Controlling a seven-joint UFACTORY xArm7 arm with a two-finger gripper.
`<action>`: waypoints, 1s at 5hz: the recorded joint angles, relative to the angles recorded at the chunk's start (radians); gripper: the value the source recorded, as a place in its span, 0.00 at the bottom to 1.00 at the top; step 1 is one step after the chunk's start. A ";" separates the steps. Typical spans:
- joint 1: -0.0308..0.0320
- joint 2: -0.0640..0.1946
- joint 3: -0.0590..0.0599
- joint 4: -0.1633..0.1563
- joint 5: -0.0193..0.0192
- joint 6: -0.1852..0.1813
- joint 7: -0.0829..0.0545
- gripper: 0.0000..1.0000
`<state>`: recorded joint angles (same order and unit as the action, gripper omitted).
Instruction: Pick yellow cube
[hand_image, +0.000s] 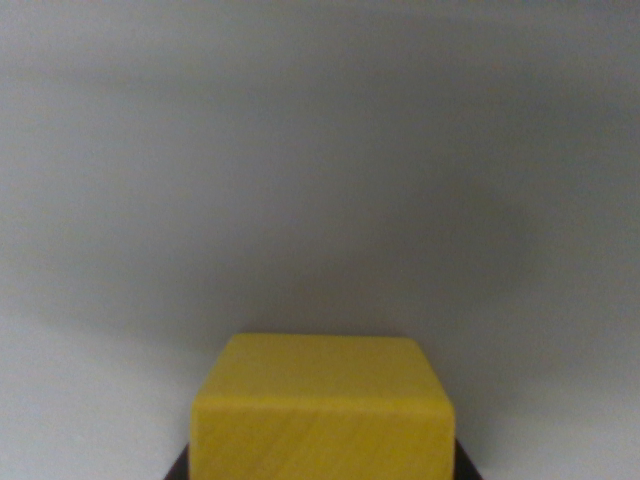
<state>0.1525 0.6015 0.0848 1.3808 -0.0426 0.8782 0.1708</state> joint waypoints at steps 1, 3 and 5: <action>-0.0001 -0.004 0.000 0.006 0.0004 0.010 0.000 1.00; -0.0002 -0.012 0.001 0.017 0.0013 0.029 -0.001 1.00; -0.0004 -0.023 0.001 0.032 0.0024 0.055 -0.001 1.00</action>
<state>0.1522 0.5783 0.0860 1.4130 -0.0402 0.9335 0.1698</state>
